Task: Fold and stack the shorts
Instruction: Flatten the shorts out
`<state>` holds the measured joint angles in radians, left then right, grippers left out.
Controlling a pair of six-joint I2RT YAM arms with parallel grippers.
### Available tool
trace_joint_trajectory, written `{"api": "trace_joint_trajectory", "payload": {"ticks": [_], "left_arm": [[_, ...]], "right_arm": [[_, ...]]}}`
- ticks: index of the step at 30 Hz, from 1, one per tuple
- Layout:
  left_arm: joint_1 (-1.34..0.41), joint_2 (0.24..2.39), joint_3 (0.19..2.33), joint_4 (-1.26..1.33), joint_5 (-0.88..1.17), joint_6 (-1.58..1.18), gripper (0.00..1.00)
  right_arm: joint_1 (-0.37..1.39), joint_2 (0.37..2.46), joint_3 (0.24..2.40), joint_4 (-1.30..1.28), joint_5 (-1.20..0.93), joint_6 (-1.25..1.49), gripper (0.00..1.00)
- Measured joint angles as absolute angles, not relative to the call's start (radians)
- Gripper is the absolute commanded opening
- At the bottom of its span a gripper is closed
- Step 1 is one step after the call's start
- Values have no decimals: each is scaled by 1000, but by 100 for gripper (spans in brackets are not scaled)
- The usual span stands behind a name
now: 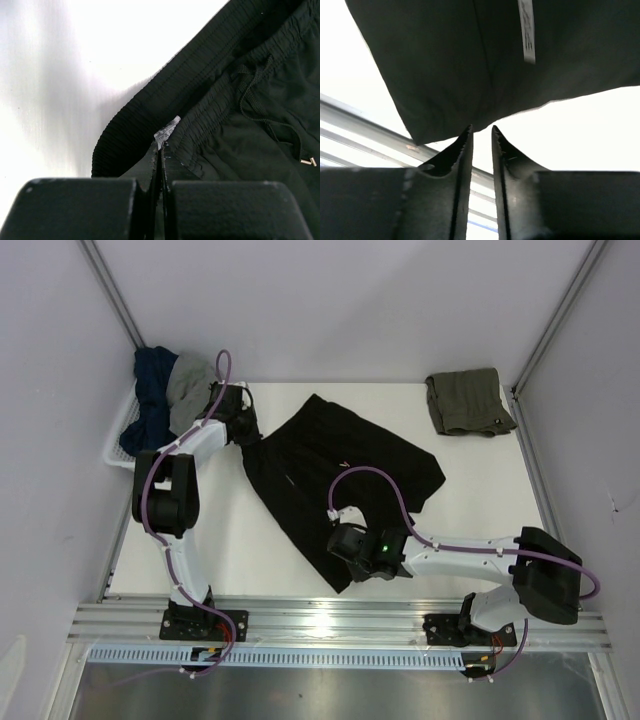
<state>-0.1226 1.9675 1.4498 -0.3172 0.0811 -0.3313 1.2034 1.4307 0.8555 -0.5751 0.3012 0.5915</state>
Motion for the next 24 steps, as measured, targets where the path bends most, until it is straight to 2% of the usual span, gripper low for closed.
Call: {"api": "trace_joint_trajectory", "payload": {"ticks": [3,5,6,7,8,9,11,18,22,23,24], "left_arm": [[-123,1967,1450,-317,81,-331,0],[-124,1967,1450,-317,81,-330,0],[-124,1967,1450,-317,81,-330,0],[-125,1967,1450,-318,81,-330,0],[-125,1967,1450,-318,81,-329,0],[-125,1967,1450,-318,81,-329,0],[-125,1967,1450,-318,81,-329,0],[-125,1967,1450,-318,81,-328,0],[-127,1967,1450,-318,81,-323,0],[-127,1967,1450,-318,81,-322,0],[-128,1967,1450,-318,81,-321,0]], "right_arm": [[1205,1450,855,-567,272,590,24],[1205,1468,855,-561,258,590,17],[1205,1474,854,-557,251,590,18],[1205,1477,852,-553,245,590,21],[1205,1479,850,-549,241,591,32],[1205,1480,849,-546,238,593,38],[1205,1481,847,-544,236,593,45],[1205,1482,847,-523,236,595,54],[1200,1491,847,-511,239,594,45],[1198,1496,847,-507,238,594,38],[1195,1503,847,-503,238,595,36]]}}
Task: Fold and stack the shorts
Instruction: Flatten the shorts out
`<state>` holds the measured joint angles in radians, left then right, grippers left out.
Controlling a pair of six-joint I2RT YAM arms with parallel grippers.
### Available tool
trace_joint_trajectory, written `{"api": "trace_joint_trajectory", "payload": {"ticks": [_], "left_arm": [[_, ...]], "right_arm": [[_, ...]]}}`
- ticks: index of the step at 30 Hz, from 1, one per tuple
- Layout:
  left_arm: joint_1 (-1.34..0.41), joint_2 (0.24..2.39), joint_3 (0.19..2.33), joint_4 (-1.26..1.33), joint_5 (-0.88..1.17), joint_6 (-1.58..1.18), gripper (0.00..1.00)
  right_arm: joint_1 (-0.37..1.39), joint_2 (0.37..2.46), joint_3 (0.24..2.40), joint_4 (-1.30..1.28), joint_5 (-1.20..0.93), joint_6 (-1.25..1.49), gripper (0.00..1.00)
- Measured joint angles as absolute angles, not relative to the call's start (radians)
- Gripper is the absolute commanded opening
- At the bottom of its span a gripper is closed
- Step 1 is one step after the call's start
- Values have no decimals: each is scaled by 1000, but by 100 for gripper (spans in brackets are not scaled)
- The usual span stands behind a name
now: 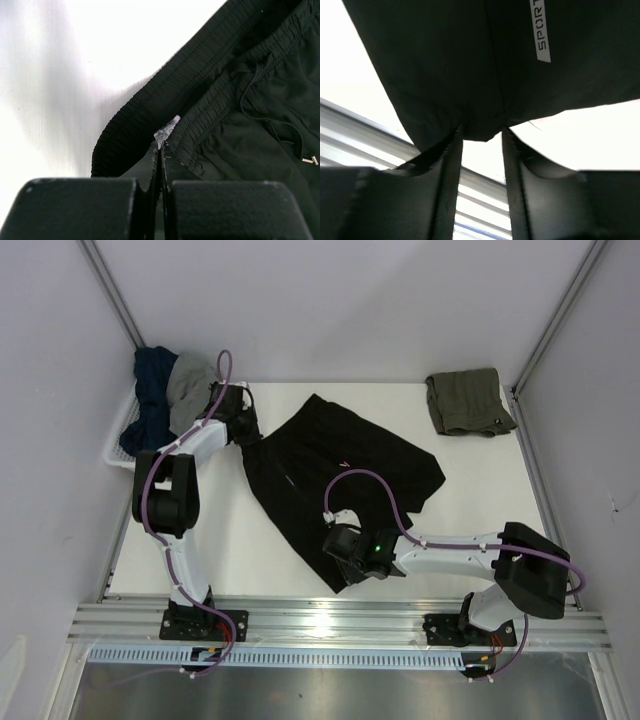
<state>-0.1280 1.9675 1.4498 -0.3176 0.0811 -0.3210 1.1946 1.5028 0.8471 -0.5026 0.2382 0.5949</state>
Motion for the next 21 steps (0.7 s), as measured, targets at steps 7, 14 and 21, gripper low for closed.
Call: {"api": "trace_joint_trajectory", "payload": {"ticks": [7,14,21], "left_arm": [[-129,1967,1450,-318,81,-321,0],[-129,1967,1450,-319,80,-316,0],[-129,1967,1456,-327,80,-313,0]], "right_arm": [[1179,1515,847,-485,237,594,26],[1179,1515,847,-482,243,593,0],[1179,1493,847,-485,245,593,0]]}}
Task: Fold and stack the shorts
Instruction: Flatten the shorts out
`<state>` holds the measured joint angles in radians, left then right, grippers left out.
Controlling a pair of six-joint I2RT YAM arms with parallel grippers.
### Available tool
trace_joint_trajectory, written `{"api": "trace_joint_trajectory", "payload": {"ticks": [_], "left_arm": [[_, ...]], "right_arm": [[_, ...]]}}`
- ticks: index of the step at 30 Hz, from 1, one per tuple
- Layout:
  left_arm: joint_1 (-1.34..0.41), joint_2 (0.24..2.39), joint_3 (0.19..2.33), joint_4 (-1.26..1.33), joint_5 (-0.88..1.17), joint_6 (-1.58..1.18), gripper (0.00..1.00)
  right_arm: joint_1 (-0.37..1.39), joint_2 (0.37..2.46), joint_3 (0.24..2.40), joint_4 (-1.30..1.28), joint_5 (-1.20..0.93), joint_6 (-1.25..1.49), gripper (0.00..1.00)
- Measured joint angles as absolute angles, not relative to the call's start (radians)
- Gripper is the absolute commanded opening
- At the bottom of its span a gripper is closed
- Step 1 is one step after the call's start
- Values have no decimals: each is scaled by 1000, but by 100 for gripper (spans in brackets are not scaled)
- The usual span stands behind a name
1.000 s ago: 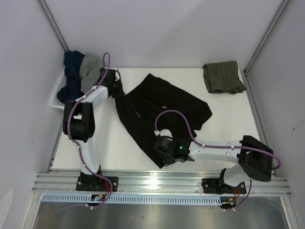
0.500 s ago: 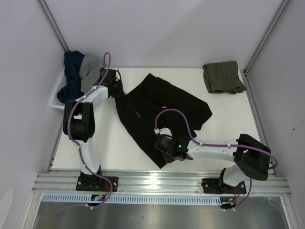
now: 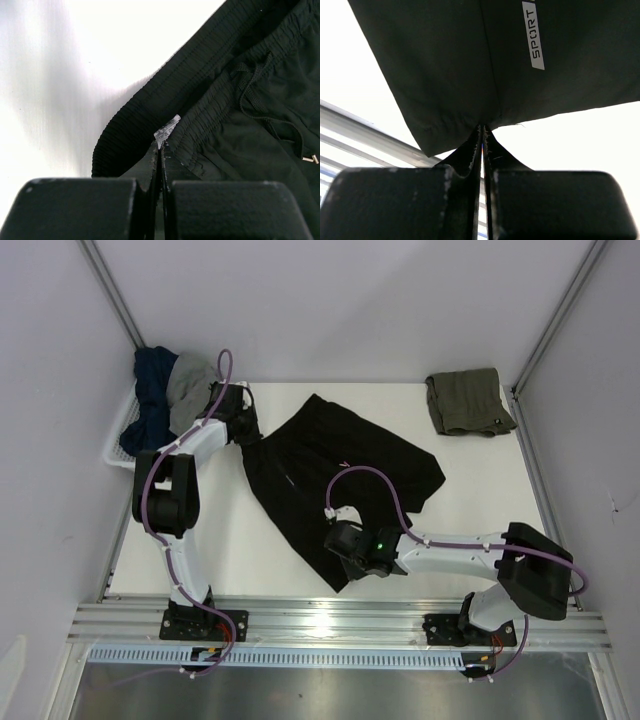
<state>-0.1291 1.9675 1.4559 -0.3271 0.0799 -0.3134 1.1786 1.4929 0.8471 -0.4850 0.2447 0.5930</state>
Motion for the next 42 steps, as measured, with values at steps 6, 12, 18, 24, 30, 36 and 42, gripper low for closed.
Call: {"api": "trace_joint_trajectory", "payload": {"ticks": [6,12,18,24,30,36,42], "left_arm": [[-131,1967,1465,-338,80,-313,0],[-133,1967,1470,-353,77,-313,0],[-133,1960,1492,-377,72,-314,0],[-134,1923,1497,-396,68,-314,0],[-136,1901,1497,-414,54,-314,0],[-138,1890,1446,-393,48,-316,0],[-138,1868,1375,-369,28,-317,0]], "right_arm": [[1179,1475,847,-486,238,593,0],[1221,1441,876,-527,248,576,0],[1287,1435,987,-608,307,553,0],[1357,1439,1024,-694,358,547,0],[1388,1485,1013,-702,310,553,0],[1389,1480,866,-646,269,613,62],[1388,1265,674,-494,236,717,68]]}}
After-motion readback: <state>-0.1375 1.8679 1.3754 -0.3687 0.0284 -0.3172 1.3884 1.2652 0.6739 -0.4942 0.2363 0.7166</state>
